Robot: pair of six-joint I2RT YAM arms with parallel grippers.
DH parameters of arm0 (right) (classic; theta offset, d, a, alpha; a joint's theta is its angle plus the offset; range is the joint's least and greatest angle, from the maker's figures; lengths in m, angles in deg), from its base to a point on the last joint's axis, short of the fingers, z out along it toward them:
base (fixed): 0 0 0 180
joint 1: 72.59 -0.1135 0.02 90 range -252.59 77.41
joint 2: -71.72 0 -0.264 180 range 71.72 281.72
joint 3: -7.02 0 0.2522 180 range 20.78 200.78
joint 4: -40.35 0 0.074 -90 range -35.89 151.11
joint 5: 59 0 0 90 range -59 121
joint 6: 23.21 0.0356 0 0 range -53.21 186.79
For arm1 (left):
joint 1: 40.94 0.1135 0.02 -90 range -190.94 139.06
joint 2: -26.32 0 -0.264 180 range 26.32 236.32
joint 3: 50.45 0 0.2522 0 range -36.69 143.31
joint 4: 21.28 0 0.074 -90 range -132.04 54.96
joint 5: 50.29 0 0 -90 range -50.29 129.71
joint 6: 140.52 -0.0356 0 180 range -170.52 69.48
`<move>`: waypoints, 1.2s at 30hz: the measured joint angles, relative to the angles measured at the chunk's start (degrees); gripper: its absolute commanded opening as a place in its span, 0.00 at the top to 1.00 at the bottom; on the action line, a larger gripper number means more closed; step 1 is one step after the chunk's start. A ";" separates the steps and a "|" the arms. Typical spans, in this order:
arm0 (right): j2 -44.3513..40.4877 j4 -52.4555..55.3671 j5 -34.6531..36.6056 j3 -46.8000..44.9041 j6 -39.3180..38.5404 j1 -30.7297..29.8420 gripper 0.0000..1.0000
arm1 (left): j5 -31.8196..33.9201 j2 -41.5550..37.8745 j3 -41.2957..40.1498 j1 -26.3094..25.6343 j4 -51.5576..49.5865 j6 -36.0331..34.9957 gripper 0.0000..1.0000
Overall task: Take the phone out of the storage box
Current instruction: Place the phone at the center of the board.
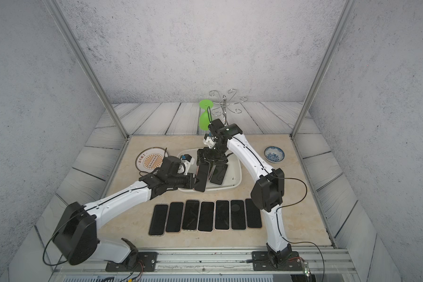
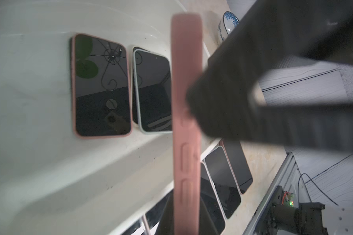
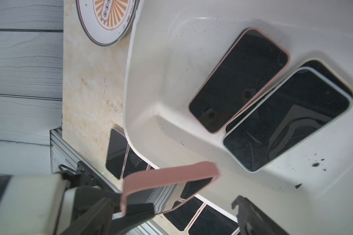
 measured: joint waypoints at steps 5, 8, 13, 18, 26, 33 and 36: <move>-0.59 0.20 0.50 -0.20 -1.90 -0.26 0.01 | 7.61 -16.74 -3.21 1.95 -14.29 -2.67 0.97; -1.64 0.15 0.46 -1.51 -2.80 -0.11 0.01 | 14.21 -24.92 -3.21 2.73 -22.84 -3.43 0.98; -4.96 -1.03 0.20 -6.16 -3.87 0.02 0.01 | 26.73 -28.74 -3.72 3.65 -35.93 -3.50 1.00; -6.58 -3.06 -1.11 -10.08 -4.33 0.04 0.01 | 33.57 -28.70 -7.69 4.00 -38.73 -4.70 1.00; -6.58 -6.25 -3.67 -14.51 -4.55 0.04 0.01 | 36.48 -27.54 -9.84 4.24 -39.08 -3.76 0.99; -6.47 -8.11 -5.42 -14.51 -4.52 0.04 0.01 | 36.37 -30.42 -16.35 4.04 -36.52 1.22 0.97; -6.12 -8.39 -5.86 -14.51 -4.52 0.04 0.01 | 37.31 -33.44 -18.62 3.80 -36.59 3.72 0.97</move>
